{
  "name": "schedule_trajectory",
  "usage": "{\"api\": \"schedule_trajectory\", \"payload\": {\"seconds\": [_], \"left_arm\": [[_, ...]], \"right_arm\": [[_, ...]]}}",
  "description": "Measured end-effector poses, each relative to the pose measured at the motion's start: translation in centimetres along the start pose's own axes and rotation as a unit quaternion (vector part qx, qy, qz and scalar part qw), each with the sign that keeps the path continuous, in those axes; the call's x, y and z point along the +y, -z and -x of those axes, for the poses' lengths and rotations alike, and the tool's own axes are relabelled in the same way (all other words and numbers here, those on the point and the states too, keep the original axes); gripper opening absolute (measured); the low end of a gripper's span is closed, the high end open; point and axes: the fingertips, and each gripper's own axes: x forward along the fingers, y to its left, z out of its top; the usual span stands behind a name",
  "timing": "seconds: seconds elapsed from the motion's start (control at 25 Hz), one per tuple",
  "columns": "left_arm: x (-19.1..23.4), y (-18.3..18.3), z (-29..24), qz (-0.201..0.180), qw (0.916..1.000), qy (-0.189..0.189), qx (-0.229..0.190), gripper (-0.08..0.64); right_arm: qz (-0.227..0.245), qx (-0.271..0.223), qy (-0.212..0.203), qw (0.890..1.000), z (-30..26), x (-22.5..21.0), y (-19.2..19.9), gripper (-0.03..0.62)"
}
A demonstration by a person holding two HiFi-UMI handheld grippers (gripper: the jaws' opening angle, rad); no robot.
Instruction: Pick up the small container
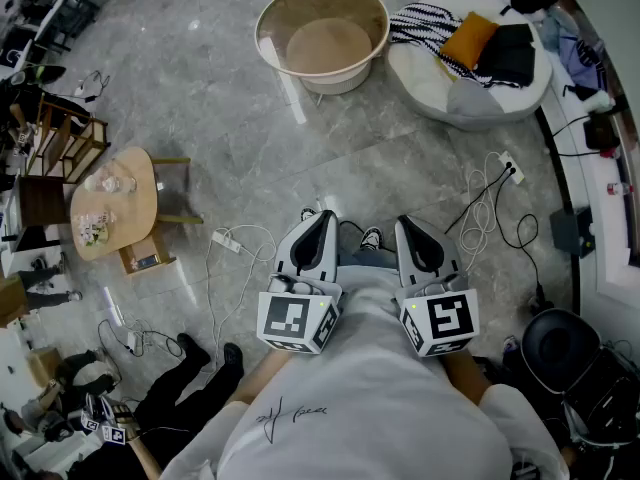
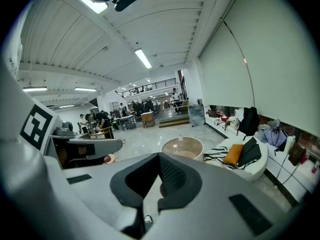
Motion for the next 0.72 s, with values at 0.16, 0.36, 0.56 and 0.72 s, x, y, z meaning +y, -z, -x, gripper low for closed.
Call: {"api": "schedule_trajectory", "payload": {"seconds": [0.16,0.36,0.56,0.72], "left_arm": [[0.2,0.0,-0.2,-0.007,0.9999,-0.008,0.002,0.018],[0.3,0.2,0.1,-0.012,0.9998,-0.015,0.006,0.018],[0.0,0.5,0.2,-0.025,0.9994,-0.017,0.017,0.018],[0.2,0.5,0.7,-0.030,0.9990,-0.025,0.022,0.018]], "right_arm": [[-0.005,0.008,-0.009,1.000,-0.4,0.1,0.5,0.015],[-0.005,0.004,-0.022,1.000,-0.1,0.8,0.6,0.015],[-0.010,-0.018,-0.035,0.999,0.3,1.1,0.1,0.015],[-0.034,-0.026,-0.040,0.998,0.4,1.1,-0.1,0.017]]}}
